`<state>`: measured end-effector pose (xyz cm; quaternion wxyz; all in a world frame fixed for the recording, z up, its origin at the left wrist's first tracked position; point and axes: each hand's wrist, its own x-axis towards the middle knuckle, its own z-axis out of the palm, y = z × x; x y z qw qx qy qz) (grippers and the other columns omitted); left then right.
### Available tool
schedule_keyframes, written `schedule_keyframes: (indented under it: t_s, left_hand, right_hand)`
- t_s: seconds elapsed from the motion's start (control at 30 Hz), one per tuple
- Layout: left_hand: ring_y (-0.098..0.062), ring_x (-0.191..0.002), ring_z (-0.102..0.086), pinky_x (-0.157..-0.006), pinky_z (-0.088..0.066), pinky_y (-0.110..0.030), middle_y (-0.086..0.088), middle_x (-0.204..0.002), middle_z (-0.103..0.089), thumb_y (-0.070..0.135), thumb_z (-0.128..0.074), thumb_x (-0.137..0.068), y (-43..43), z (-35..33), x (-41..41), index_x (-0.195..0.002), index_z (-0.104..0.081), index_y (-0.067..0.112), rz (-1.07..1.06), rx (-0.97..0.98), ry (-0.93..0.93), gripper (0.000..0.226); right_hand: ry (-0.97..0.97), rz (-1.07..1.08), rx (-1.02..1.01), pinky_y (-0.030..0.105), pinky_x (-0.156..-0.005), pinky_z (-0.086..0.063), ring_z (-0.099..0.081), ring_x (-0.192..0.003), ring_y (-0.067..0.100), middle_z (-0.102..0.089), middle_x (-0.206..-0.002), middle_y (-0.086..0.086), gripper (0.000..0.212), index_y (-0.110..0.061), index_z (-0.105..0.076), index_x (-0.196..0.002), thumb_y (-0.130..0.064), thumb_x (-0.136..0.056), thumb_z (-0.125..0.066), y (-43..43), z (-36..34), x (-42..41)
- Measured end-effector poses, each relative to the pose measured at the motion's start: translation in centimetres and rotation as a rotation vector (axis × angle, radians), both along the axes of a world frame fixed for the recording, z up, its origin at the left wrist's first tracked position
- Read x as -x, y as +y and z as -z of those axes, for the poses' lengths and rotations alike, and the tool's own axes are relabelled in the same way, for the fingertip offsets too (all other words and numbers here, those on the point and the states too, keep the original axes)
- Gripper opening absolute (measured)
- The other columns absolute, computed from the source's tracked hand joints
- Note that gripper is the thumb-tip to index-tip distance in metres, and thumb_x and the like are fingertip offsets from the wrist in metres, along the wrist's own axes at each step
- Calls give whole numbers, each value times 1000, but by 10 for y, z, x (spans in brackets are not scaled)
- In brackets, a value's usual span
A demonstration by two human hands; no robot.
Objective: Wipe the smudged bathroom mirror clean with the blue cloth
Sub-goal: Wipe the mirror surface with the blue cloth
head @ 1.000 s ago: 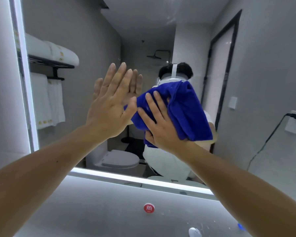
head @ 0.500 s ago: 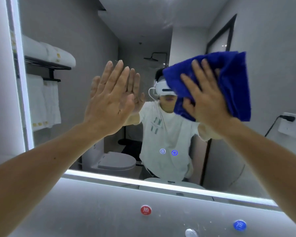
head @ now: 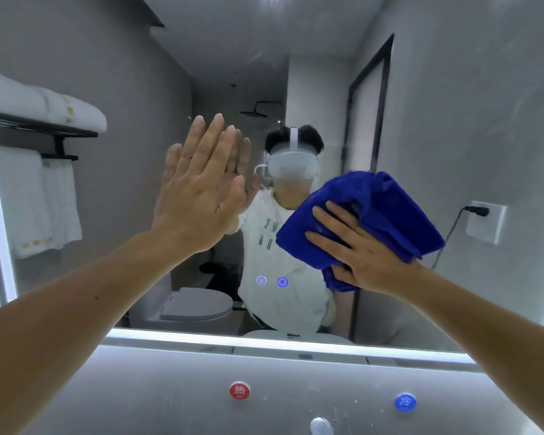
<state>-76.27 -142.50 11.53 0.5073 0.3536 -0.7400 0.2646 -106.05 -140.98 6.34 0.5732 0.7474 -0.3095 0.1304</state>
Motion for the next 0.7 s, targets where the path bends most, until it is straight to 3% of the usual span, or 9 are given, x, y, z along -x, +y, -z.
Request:
schedule_keyframes:
  t_s: [0.07,0.2,0.27,0.37,0.47,0.57,0.7]
  left_hand:
    - [-14,-151,1,-121,-7,-48,1,-164,-9,43,-24,-96,1,1,3,-155,-16,17,1,4,-12,65]
    - [-16,-151,0,-121,-9,-49,2,-164,-8,43,-23,-96,4,-3,-2,-155,-16,17,-9,10,-8,65]
    - [-18,-151,-2,-120,-12,-50,0,-163,-10,43,-24,-96,6,-3,-9,-155,-18,16,-27,18,-1,66]
    - [-20,-151,-2,-120,-12,-52,-3,-163,-9,43,-21,-96,5,-3,-21,-155,-18,11,-64,17,4,67]
    - [-20,-151,-1,-120,-13,-51,-3,-163,-9,44,-21,-96,2,1,-35,-155,-17,11,-100,5,2,67]
    - [-20,-151,-1,-120,-13,-52,-4,-163,-7,44,-22,-97,1,4,-51,-155,-14,12,-113,8,-22,66]
    - [-19,-151,0,-121,-9,-51,-3,-164,-7,41,-25,-95,-2,5,-80,-155,-14,15,-128,2,18,66]
  right_hand:
    - [29,7,2,51,-119,-13,-29,-141,42,-35,-151,18,53,-10,-46,-142,-25,-92,-50,6,-13,11]
    - [-214,-21,99,57,-116,-18,-30,-140,43,-36,-150,21,50,-6,-52,-139,-20,-91,-49,4,-50,-1]
    - [-280,25,185,55,-117,-14,-30,-141,42,-36,-151,21,48,-5,-51,-139,-20,-94,-47,-1,-61,-21]
    - [-339,116,260,61,-114,-21,-31,-141,42,-34,-151,26,49,-4,-50,-139,-23,-94,-49,-9,-57,-63]
    - [-180,96,245,60,-111,-31,-36,-137,43,-40,-146,28,53,-5,-55,-136,-28,-88,-57,-25,-34,-113]
    - [16,-11,178,52,-115,-29,-40,-135,43,-45,-142,29,57,-2,-58,-132,-28,-82,-66,-44,-9,-156]
    - [185,32,128,53,-117,-22,-30,-140,44,-34,-149,29,51,-3,-48,-141,-23,-94,-43,-59,25,-186]
